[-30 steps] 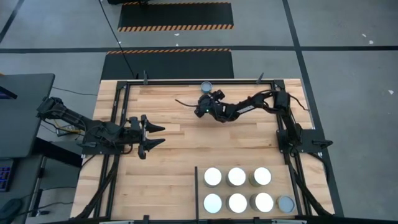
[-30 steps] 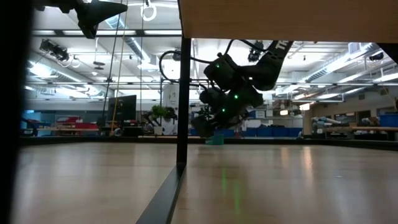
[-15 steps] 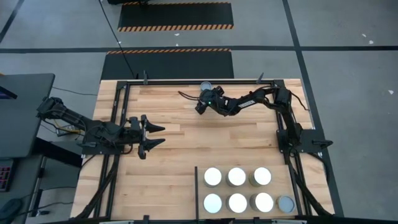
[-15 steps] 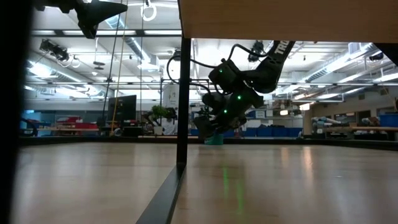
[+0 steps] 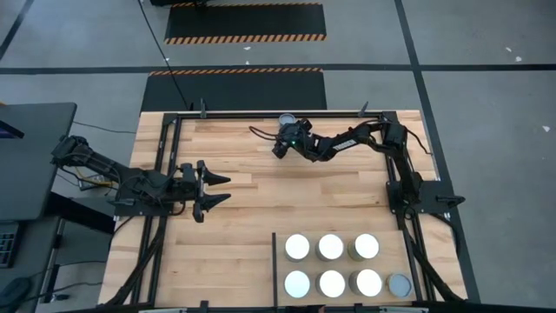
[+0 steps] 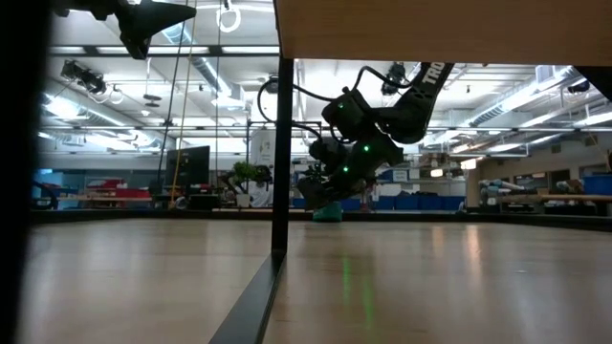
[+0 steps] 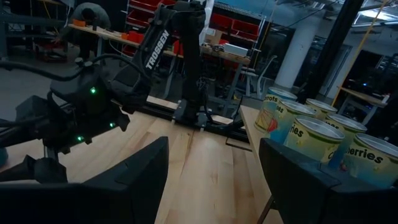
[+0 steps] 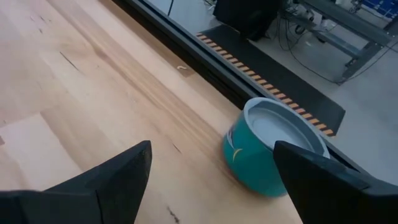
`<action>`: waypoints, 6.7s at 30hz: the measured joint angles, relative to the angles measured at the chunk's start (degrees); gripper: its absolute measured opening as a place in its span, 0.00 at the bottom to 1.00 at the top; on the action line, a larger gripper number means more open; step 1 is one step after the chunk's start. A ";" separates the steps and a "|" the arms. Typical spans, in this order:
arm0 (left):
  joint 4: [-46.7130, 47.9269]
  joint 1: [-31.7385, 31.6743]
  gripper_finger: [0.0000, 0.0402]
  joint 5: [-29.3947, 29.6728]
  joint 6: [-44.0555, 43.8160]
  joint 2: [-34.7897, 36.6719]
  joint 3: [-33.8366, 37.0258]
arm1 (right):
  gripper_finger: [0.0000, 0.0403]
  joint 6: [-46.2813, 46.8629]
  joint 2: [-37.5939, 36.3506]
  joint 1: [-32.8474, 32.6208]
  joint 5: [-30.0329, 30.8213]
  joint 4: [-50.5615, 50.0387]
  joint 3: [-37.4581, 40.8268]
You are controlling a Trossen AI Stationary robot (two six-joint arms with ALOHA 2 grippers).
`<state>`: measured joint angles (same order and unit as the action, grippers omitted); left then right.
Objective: Pick and place cans onto a shelf
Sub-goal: Put the canned tuna on the shelf
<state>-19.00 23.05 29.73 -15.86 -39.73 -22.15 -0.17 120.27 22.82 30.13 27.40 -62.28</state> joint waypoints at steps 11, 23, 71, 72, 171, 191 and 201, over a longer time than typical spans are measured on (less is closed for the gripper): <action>0.02 0.00 0.64 -0.01 -0.02 0.01 0.00 | 0.86 -2.18 0.07 -2.44 4.44 -0.12 0.00; 0.00 0.00 0.64 0.00 -0.02 0.01 0.00 | 0.86 2.36 0.11 2.48 -6.84 -1.43 0.00; -0.01 0.00 0.64 0.00 -0.01 -0.01 0.00 | 0.86 4.71 -4.92 -5.28 5.82 3.75 6.41; -0.01 0.00 0.64 -0.01 -0.02 0.00 0.00 | 0.86 4.88 -4.92 -5.12 5.81 3.62 6.43; -0.01 0.00 0.64 0.00 0.00 0.00 0.00 | 0.68 -7.14 -55.99 -40.15 -24.24 -61.79 -6.67; -0.01 0.00 0.64 -0.01 -0.02 0.01 0.00 | 0.68 -8.58 -62.91 -64.29 -24.55 -95.72 -16.52; -0.01 0.00 0.64 -0.01 -0.02 -0.01 0.00 | 0.68 -5.98 -60.58 -76.87 -26.29 -101.29 -16.52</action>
<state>-19.00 23.05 29.72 -15.87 -39.74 -22.15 -6.15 59.68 -54.05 3.83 -73.89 -78.81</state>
